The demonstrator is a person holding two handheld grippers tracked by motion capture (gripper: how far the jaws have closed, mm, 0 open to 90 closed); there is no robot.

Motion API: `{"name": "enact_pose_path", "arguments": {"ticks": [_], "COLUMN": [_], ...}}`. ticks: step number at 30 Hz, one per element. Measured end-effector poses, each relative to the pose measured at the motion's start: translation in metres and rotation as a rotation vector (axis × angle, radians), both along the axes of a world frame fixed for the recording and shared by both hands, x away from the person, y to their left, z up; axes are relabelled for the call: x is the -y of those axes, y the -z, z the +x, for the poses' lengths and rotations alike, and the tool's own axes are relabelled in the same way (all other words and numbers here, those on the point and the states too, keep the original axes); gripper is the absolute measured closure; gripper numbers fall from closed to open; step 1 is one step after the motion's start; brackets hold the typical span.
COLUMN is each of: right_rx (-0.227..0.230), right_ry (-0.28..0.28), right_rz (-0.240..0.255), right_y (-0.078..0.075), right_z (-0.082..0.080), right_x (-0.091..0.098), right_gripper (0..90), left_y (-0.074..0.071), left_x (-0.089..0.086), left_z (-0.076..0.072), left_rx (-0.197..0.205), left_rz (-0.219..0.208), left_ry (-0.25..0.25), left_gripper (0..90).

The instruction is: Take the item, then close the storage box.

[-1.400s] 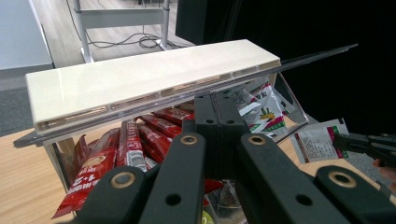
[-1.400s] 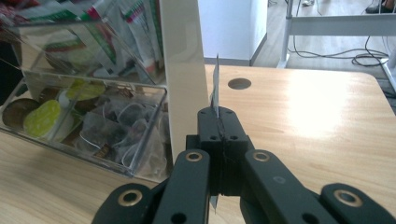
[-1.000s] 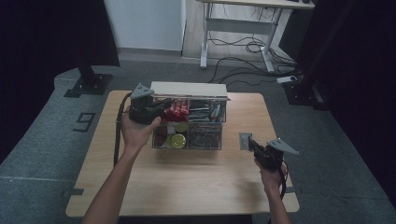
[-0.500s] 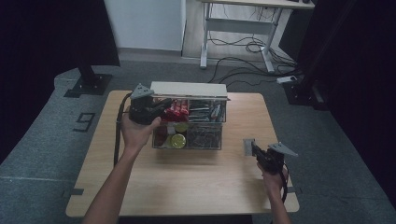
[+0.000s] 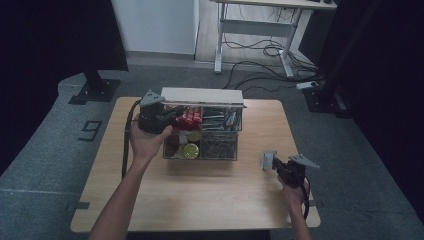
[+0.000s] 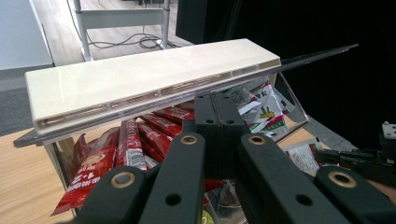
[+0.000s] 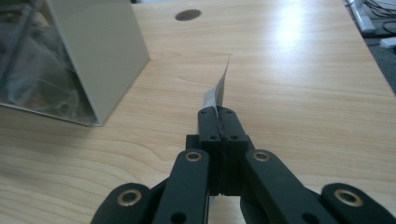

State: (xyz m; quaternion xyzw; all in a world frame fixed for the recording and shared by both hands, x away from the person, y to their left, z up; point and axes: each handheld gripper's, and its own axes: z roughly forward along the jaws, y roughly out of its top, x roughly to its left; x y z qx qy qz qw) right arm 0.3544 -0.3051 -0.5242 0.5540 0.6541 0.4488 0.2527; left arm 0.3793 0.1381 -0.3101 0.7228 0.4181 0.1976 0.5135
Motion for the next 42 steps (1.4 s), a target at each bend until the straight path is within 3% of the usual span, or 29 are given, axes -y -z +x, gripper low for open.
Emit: {"name": "enact_pose_path", "arguments": {"ticks": [5, 8, 12, 15, 17, 20, 24, 31, 42], "right_rx": [-0.020, -0.040, -0.079, -0.082, -0.085, -0.072, -0.043, 0.014, 0.037], "right_ry": [0.023, 0.040, 0.070, 0.074, 0.084, 0.106, 0.125, 0.064, 0.023], "right_rz": [-0.010, -0.040, -0.125, -0.146, -0.171, -0.175, -0.171, -0.095, -0.081], "right_y": [0.008, 0.014, 0.022, 0.023, 0.023, 0.020, 0.015, 0.002, -0.006], "right_z": [0.002, 0.004, 0.007, 0.007, 0.007, 0.006, 0.003, -0.003, -0.008], "right_x": [0.005, 0.007, 0.007, 0.006, 0.005, 0.003, 0.002, -0.005, -0.014], "right_gripper": [88.6, 87.6, 77.6, 72.2, 62.3, 54.7, 52.6, 52.1, 53.6], "left_y": [0.000, 0.000, 0.000, 0.000, 0.000, 0.001, 0.001, 0.003, 0.008], "left_x": [0.000, 0.000, 0.000, 0.000, 0.000, 0.000, 0.000, 0.001, 0.002], "left_z": [0.000, 0.000, 0.000, 0.000, 0.000, 0.000, 0.000, -0.001, -0.003], "left_rx": [0.000, 0.000, 0.000, 0.000, 0.000, 0.000, 0.001, 0.000, -0.002], "left_rz": [-0.001, -0.001, -0.001, -0.003, -0.002, -0.003, -0.005, -0.007, -0.011], "left_ry": [0.000, 0.000, 0.000, 0.001, 0.000, 0.000, -0.001, 0.002, 0.013], "left_gripper": [90.0, 90.0, 90.0, 90.0, 90.0, 90.0, 90.0, 90.0, 90.0]}}
